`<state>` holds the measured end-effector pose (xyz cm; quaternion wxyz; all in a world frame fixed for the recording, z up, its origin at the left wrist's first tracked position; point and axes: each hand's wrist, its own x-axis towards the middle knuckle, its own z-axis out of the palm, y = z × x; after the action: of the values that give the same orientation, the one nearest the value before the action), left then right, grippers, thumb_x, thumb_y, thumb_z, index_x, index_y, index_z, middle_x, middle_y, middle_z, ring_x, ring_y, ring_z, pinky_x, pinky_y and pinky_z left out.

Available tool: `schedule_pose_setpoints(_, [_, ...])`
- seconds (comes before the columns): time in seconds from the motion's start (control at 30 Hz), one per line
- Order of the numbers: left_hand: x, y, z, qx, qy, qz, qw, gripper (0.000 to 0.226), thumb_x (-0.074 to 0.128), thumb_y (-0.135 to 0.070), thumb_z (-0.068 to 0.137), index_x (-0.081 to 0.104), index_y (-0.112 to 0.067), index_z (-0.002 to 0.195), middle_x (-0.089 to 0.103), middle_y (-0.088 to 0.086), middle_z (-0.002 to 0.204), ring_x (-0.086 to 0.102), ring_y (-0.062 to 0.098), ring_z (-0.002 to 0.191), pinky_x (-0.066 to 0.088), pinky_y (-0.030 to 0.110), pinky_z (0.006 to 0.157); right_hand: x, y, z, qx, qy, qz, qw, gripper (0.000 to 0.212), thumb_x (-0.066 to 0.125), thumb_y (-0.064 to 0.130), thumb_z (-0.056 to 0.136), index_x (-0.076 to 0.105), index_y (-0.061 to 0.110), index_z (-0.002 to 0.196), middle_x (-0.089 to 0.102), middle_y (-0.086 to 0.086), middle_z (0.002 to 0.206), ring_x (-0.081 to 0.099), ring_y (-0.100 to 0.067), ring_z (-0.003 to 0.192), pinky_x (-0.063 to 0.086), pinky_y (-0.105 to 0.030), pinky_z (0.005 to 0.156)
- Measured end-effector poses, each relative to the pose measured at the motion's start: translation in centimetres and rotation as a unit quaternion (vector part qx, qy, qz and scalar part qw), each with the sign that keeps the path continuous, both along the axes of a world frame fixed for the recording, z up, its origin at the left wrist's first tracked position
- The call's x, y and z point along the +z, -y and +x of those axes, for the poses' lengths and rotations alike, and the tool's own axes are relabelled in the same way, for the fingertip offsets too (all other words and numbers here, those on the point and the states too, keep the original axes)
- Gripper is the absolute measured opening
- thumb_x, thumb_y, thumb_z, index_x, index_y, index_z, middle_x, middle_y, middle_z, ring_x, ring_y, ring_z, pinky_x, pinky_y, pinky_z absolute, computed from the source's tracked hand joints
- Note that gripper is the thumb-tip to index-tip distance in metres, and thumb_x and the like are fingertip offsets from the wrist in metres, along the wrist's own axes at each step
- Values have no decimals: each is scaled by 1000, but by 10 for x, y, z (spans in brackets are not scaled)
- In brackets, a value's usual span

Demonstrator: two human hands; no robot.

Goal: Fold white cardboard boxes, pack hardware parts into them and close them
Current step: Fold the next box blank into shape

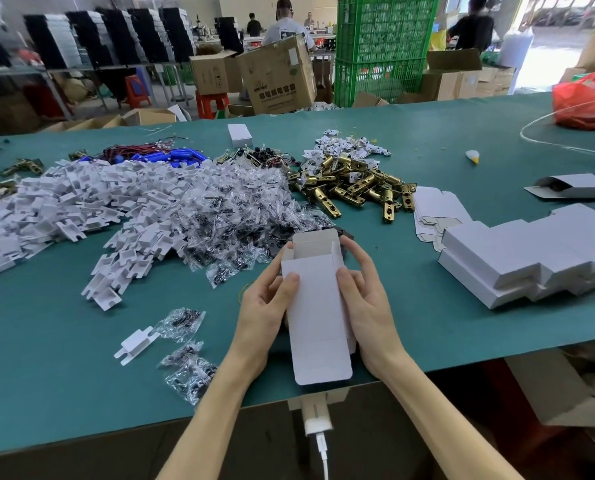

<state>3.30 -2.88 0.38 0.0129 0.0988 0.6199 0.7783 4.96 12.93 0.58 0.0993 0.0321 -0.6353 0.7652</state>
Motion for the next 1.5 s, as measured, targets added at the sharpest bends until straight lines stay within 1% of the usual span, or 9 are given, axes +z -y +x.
schedule_pose_setpoints(0.17, [-1, 3, 0, 10, -2, -11, 1000, 52, 71, -42, 92, 59, -42, 143, 70, -4, 135, 69, 25, 119, 62, 44, 89, 2, 3, 2, 8, 4, 40, 999, 49, 65, 47, 92, 54, 35, 138, 67, -3, 116, 71, -18, 102, 60, -35, 78])
schedule_pose_setpoints(0.33, [2, 1, 1, -8, -2, -16, 1000, 50, 69, -41, 96, 56, -47, 143, 67, -10, 138, 70, 18, 116, 62, 36, 84, 1, -2, 3, 36, 8, 7, 999, 48, 73, 32, 86, 60, 31, 132, 66, -5, 117, 73, -24, 97, 61, -38, 72])
schedule_pose_setpoints(0.6, [4, -1, 4, 10, 0, -41, 999, 22, 69, -27, 99, 74, -22, 119, 77, 4, 112, 71, 17, 90, 61, 33, 74, -2, -4, 1, 62, 18, -2, 998, 28, 65, 33, 93, 65, 20, 118, 69, -11, 116, 69, -24, 97, 60, -46, 80])
schedule_pose_setpoints(0.77, [0, -1, 1, 49, -24, -69, 996, 22, 60, -19, 103, 82, -17, 104, 69, 0, 114, 66, 16, 99, 50, 41, 84, -3, -3, 2, 52, 15, 30, 998, 30, 64, 39, 95, 64, 13, 111, 67, -15, 110, 66, -21, 89, 57, -43, 75])
schedule_pose_setpoints(0.9, [-1, 2, 0, 43, -46, -81, 995, 19, 66, -24, 101, 81, -28, 112, 68, -12, 124, 63, 9, 119, 54, 26, 88, -3, -4, 3, 52, 9, 33, 998, 25, 64, 38, 95, 65, 18, 109, 68, -11, 109, 66, -22, 89, 57, -49, 76])
schedule_pose_setpoints(1.03, [-2, 4, 0, 31, -43, -65, 996, 37, 70, -32, 94, 69, -40, 131, 72, 1, 110, 61, 24, 97, 55, 41, 84, -2, -3, 3, 52, 2, 20, 998, 28, 66, 35, 92, 61, 27, 118, 67, -10, 114, 66, -24, 97, 56, -47, 80])
schedule_pose_setpoints(1.13, [-4, 5, -1, 29, -50, -54, 997, 48, 70, -28, 94, 61, -43, 139, 69, 0, 104, 61, 19, 96, 56, 36, 84, -1, -4, 3, 56, 12, -4, 998, 37, 69, 33, 90, 54, 33, 124, 68, -9, 109, 68, -25, 92, 57, -46, 78])
schedule_pose_setpoints(1.3, [-4, 4, 1, 41, -29, -51, 997, 21, 72, -31, 92, 77, -23, 111, 76, 4, 101, 65, 19, 89, 53, 37, 78, -1, -2, 3, 56, 20, 39, 997, 37, 67, 30, 92, 59, 24, 128, 70, -6, 112, 67, -26, 102, 56, -46, 85])
schedule_pose_setpoints(1.5, [0, 2, 2, 59, -10, -41, 997, 29, 66, -34, 101, 72, -6, 94, 66, 12, 82, 53, 22, 73, 42, 37, 66, -1, -1, 2, 57, 9, 93, 994, 25, 62, 14, 101, 63, 12, 126, 71, -8, 116, 66, -22, 110, 55, -38, 89])
